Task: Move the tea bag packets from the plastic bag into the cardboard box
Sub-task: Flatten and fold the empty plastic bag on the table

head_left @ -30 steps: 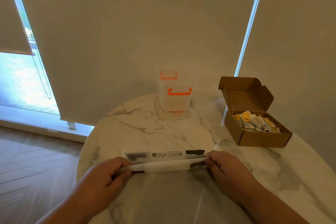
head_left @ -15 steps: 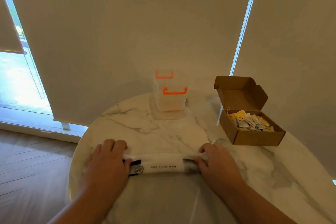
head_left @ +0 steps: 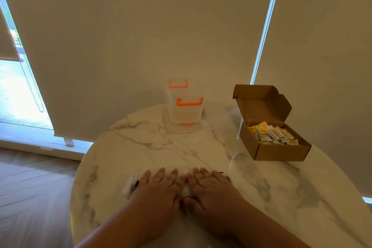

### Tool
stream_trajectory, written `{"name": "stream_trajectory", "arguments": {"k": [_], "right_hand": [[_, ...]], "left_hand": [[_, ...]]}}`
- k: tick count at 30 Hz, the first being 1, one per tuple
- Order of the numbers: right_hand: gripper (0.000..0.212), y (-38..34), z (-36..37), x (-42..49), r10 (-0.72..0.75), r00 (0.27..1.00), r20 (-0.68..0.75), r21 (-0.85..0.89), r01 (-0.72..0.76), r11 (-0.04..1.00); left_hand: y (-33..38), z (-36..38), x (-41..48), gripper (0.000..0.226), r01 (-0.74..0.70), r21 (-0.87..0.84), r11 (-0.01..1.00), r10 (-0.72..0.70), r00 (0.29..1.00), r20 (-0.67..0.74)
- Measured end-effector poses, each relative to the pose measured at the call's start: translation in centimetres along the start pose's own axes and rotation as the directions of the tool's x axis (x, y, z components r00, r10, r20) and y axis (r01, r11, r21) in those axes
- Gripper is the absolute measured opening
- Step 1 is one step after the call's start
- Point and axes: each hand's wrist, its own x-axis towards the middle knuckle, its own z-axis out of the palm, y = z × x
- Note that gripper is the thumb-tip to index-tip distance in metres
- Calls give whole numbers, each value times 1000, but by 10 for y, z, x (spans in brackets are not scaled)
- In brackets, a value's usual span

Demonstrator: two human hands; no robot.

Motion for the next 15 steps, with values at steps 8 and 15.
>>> {"name": "stream_trajectory", "arguments": {"k": [8, 15], "right_hand": [[71, -6, -1, 4, 52, 995, 85, -65, -47, 997], [62, 2, 7, 5, 63, 998, 11, 33, -63, 997]], "left_hand": [[3, -3, -1, 59, 51, -27, 998, -50, 998, 22], [-2, 4, -8, 56, 82, -58, 995, -87, 992, -88]]}}
